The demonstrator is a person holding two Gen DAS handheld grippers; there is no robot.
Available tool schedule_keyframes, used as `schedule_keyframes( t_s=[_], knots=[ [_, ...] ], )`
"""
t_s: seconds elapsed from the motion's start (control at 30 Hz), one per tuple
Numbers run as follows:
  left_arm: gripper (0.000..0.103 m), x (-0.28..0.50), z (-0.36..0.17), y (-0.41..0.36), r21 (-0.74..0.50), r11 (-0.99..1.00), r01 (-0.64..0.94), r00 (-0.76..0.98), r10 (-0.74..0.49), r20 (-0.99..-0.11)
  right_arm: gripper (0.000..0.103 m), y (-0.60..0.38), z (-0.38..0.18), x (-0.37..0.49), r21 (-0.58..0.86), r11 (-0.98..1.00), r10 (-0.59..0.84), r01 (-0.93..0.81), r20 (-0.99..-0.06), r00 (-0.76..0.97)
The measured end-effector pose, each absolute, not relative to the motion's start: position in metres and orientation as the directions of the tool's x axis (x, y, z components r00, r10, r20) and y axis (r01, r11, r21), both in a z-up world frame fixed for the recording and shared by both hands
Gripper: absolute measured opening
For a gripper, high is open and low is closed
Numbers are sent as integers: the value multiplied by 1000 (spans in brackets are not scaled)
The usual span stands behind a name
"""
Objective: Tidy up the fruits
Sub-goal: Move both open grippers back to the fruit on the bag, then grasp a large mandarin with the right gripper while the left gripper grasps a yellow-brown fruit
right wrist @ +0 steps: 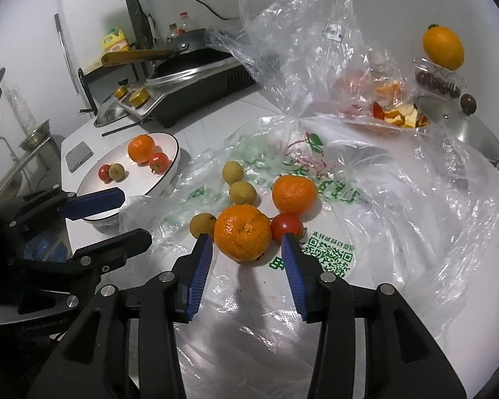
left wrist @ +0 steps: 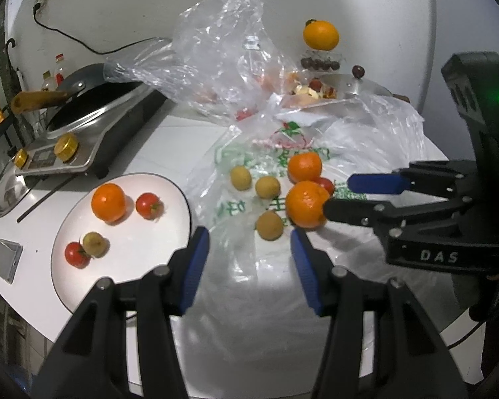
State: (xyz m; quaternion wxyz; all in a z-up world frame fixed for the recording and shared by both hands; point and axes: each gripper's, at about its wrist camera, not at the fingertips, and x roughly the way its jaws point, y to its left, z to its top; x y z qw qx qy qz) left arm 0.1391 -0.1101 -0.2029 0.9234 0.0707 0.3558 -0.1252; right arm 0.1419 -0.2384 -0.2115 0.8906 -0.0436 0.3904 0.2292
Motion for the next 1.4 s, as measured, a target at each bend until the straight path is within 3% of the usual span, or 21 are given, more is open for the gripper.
schedule_keyframes(
  t_s=[0.8,0.87,1.3,1.4],
  knots=[
    [53,144,-207,-93,40,959,279,711,-178,-680,52,-218,-234,167,109,895,357,-433,-757,548],
    [53,143,-206,-94,45,958,283,712,-179,-679,45,-217,-235,168,106,897,354,-430,-755,551],
    [53,142,-205,-123,69,939,336,713,-205,-671,41,-236,-220,153,85,900,349,-427,-725,593],
    [52,143,-207,-132,74,932,354,709,-215,-672,34,-246,-218,146,91,902,351,-421,-722,596]
  ],
)
